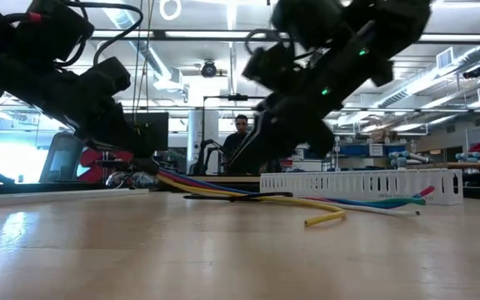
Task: Ziptie cables
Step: Wrap the cable wires with black zip tie
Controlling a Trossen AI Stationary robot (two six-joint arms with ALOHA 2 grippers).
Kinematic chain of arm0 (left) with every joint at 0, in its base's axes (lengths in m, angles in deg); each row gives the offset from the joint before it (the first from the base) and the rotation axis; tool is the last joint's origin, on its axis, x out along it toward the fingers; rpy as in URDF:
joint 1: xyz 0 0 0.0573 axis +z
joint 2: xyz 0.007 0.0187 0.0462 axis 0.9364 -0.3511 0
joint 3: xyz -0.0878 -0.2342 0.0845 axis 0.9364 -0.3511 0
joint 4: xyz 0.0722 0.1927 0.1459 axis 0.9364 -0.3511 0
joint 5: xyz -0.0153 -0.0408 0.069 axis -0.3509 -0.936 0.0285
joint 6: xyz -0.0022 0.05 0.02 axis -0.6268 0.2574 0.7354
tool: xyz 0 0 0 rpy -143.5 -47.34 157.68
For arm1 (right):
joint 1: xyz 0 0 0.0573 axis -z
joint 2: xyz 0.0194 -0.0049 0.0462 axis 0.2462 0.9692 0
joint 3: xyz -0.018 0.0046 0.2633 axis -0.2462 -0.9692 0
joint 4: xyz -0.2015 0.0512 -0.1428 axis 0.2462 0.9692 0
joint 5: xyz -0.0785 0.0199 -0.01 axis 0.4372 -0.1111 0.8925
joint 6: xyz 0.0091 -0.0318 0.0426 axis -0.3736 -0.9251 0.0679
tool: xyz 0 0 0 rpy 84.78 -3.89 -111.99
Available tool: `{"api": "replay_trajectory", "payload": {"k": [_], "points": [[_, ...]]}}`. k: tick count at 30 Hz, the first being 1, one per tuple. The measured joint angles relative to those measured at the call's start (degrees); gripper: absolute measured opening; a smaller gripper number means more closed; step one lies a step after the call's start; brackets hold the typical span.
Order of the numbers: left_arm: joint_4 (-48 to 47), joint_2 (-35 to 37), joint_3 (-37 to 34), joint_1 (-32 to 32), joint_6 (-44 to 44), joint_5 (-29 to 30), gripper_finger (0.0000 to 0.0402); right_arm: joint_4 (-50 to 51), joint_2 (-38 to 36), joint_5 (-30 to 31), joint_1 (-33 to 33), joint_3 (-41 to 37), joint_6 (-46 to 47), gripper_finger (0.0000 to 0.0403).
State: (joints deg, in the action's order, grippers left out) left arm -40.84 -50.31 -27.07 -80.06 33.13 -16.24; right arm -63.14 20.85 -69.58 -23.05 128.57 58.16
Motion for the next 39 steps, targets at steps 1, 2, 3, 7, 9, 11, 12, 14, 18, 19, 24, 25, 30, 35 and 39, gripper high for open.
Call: {"api": "replay_trajectory", "payload": {"k": [1, 2, 3, 7, 9, 11, 12, 14, 18, 19, 24, 25, 30, 35, 39], "points": [[-0.1, 0.0, 0.0, 0.0, 0.0, 0.0, 0.0001, 0.1, 1.5, 0.4, 0.0, 1.5, -1.3, 0.0105], [-0.1, 0.0, 0.0, 0.0, 0.0, 0.0, 0.0001, 0.1, 2.9, 1.3, 0.0, 2.9, -2.5, 0.0114], [0.0, 0.0, 0.0, 0.0, 0.0, 0.1, 0.0001, -0.2, 4.3, 2.1, 0.0, 4.5, -3.5, 0.0122], [0.3, 0.0, 0.0, 0.0, -0.1, 0.1, 0.0001, -0.1, 9.4, 4.1, 0.3, 10.1, -7.8, 0.0137], [0.3, 0.0, 0.0, 0.0, -0.1, 0.1, 0.0001, 1.2, 11.6, 3.2, 0.6, 12.7, -9.1, 0.0138], [0.1, 0.0, 0.0, 0.0, -0.2, 0.1, 0.0001, 4.2, 13.6, 1.4, 0.9, 15.5, -10.1, 0.0134], [-0.1, 0.0, 0.0, 0.0, -0.4, 0.1, 0.0001, 5.7, 14.6, 1.2, 0.9, 16.7, -10.2, 0.013], [0.0, 0.0, 0.0, 0.0, -0.4, 0.1, 0.0001, 7.9, 15.8, 1.3, 0.9, 18.6, -10.2, 0.0123], [0.0, -0.1, 0.0, 0.0, -0.4, 0.1, 0.0001, 9.2, 16.3, 1.0, 1.2, 19.5, -10.1, 0.0104], [-0.1, -0.1, 0.0, 0.0, -0.4, 0.1, 0.0001, 9.5, 16.3, 0.9, 1.3, 19.5, -9.6, 0.0097], [-0.2, -0.1, 0.0, 0.0, -0.5, 0.1, 0.0001, 13.3, 16.3, -0.9, 1.5, 19.5, -8.6, 0.0023], [-0.2, -0.1, 0.0, 0.0, -0.5, 0.1, 0.0001, 13.9, 16.3, -1.1, 1.4, 19.5, -8.3, 0.0012], [-2.0, 0.0, 0.0, 0.0, -0.8, 0.2, 0.0001, 18.3, 15.0, -1.1, 1.3, 19.6, -4.1, 0.0003], [-8.5, 0.0, 0.0, 0.0, -4.9, 2.6, 0.0001, 26.5, 9.9, -2.0, 1.0, 18.9, -3.3, 0.0001], [-8.8, -0.1, -0.9, 0.0, -7.3, 2.6, 0.0001, 28.5, 4.3, -6.1, 1.0, 16.1, -2.4, 0.0]]}}
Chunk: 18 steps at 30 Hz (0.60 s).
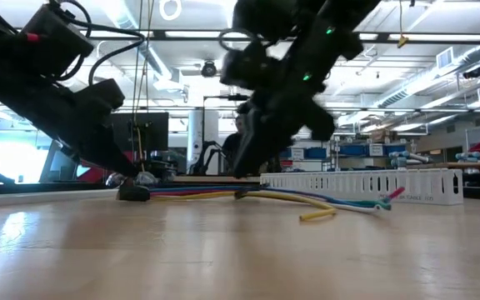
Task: Ziptie cables
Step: Wrap the cable wires with black zip tie
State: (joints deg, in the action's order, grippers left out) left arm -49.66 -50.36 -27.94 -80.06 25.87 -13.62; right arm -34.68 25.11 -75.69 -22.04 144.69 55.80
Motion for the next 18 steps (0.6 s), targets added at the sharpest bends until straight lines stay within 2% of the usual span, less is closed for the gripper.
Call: {"api": "replay_trajectory", "payload": {"k": [5, 10, 13, 18], "points": [[1.0, 0.0, -0.2, 0.0, -0.6, -0.2, 0.0001, 6.3, -5.0, -6.2, 0.4, -4.1, 3.4, 0.0], [3.7, 0.0, -0.2, 0.0, -0.4, -0.9, 0.0001, 7.0, -10.8, -8.7, 0.4, -9.1, 5.8, 0.0], [6.7, 0.1, -0.1, 0.0, 0.3, -3.2, 0.0001, 6.7, -14.5, -9.9, 0.4, -11.4, 6.9, 0.0], [17.3, 0.1, -0.1, 0.0, 6.0, -9.9, 0.0001, 8.4, -18.6, -10.7, 1.1, -13.2, 7.0, 0.0]]}}
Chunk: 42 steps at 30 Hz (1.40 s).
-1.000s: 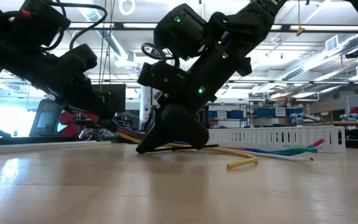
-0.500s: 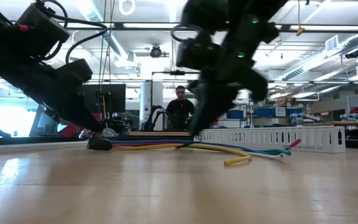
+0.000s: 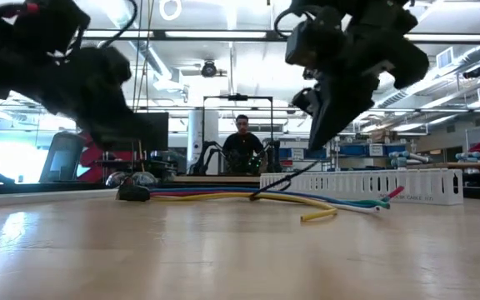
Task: Ziptie cables
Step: Wrap the cable wires with black zip tie
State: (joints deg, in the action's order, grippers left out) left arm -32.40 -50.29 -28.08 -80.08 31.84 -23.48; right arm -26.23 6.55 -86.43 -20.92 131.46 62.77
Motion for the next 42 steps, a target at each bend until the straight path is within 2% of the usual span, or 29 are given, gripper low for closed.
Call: {"api": "replay_trajectory", "payload": {"k": [5, 9, 13, 22, 29, 35, 42], "points": [[6.9, 0.0, 0.0, 0.0, 6.4, -2.2, 0.0006, -0.1, -2.5, -0.5, 1.4, -0.1, -1.9, 0.0], [7.3, -0.1, 1.1, 0.0, 10.5, -2.1, 0.0017, -1.5, -3.4, -0.6, 2.7, -0.1, -3.1, 0.0], [7.5, -3.0, 3.7, 0.1, 15.0, 0.7, 0.0037, -5.3, -3.5, -0.6, 3.7, -0.1, -4.5, 0.0], [8.0, -20.0, 15.6, 2.5, 21.2, 0.8, 0.0116, -6.3, -3.5, -0.6, 4.9, -0.1, -5.8, 0.0], [8.1, -30.6, 26.0, 4.4, 28.7, 0.5, 0.0131, -7.0, -3.5, -1.8, 4.8, -0.1, -6.4, 0.0], [7.5, -35.7, 31.2, 7.7, 28.5, -9.9, 0.0131, -10.8, -3.5, -3.5, 5.0, -0.1, -8.3, 0.0], [7.2, -36.2, 31.8, 9.5, 28.3, -15.8, 0.0131, -10.9, -3.5, -3.7, 5.7, -0.1, -8.8, 0.0]]}}
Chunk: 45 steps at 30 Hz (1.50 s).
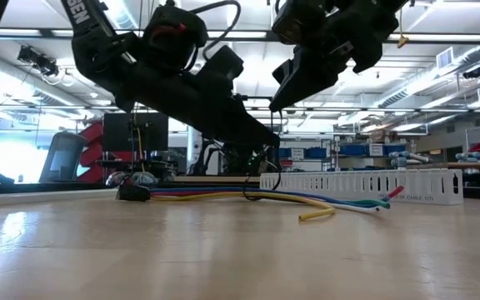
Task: Ziptie cables
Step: Wrap the cable wires with black zip tie
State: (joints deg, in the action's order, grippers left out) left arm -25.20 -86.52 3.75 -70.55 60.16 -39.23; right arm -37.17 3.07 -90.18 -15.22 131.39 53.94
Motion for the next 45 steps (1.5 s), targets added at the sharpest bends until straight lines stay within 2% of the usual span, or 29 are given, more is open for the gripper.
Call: {"api": "replay_trajectory", "payload": {"k": [3, 7, 9, 13, 14, 17, 20, 24, 28, 32, 35, 38, 40, 42, 45], "points": [[0.3, 0.0, 0.0, 0.5, 0.0, -2.9, 0.0131, -0.6, 0.0, -0.2, 0.1, 0.0, -0.4, 0.0], [0.0, 0.0, 0.0, 1.1, 0.0, -3.1, 0.0123, -1.5, 0.0, -0.3, 0.3, 0.0, -0.4, 0.0], [0.0, 0.0, 0.0, 1.3, 0.3, -3.1, 0.0102, -1.6, 0.0, -0.3, 0.4, 0.0, -0.4, 0.0], [0.0, 0.0, 0.0, 1.5, 2.5, -3.1, 0.0021, -1.7, 0.0, -0.2, 0.4, 0.0, -0.4, 0.0], [-0.1, 0.0, 0.0, 1.6, 2.8, -3.1, 0.0013, -1.7, 0.0, -0.1, 0.4, 0.0, -0.4, 0.0], [-0.3, 0.0, 0.0, 1.6, 3.0, -2.8, 0.0006, -1.5, 0.0, 2.1, 0.6, 0.0, 0.4, 0.0], [-0.7, 0.0, 0.0, 1.7, 2.8, -2.3, 0.0004, -1.1, 0.0, 6.7, 1.0, 0.1, 2.8, 0.0001], [-1.5, 0.0, 0.0, 1.6, 1.7, -1.2, 0.0003, 2.7, -1.3, 10.6, 1.2, 0.1, 3.6, 0.0008], [-2.4, 0.0, 0.0, 1.6, 1.3, -0.4, 0.0002, 8.3, -5.8, 11.7, 0.4, 0.1, 6.1, 0.0012], [-2.4, 0.0, 0.0, 1.6, 1.2, -0.3, 0.0001, 15.9, -11.3, 16.9, -2.0, -0.4, 12.2, 0.0007], [-2.3, 0.0, 0.0, 1.6, 1.1, -0.3, 0.0001, 15.6, -15.3, 20.7, -4.9, -4.7, 16.3, 0.0002], [-2.1, 0.0, -0.1, 1.6, 1.0, 0.1, 0.0001, 8.5, -18.3, 23.0, -7.6, -12.5, 21.7, 0.0001], [-2.1, 0.0, 0.0, 1.6, -0.1, 0.2, 0.0001, -2.1, -19.2, 25.6, -9.7, -19.7, 25.1, 0.0], [-1.7, 0.0, 0.0, 1.6, -0.4, 0.2, 0.0001, -19.0, -18.8, 29.1, -11.8, -27.7, 26.4, 0.0], [-0.9, 0.0, -0.1, 1.6, -1.7, 0.2, 0.0, -52.0, -14.2, 33.4, -13.2, -38.8, 26.0, 0.0]]}}
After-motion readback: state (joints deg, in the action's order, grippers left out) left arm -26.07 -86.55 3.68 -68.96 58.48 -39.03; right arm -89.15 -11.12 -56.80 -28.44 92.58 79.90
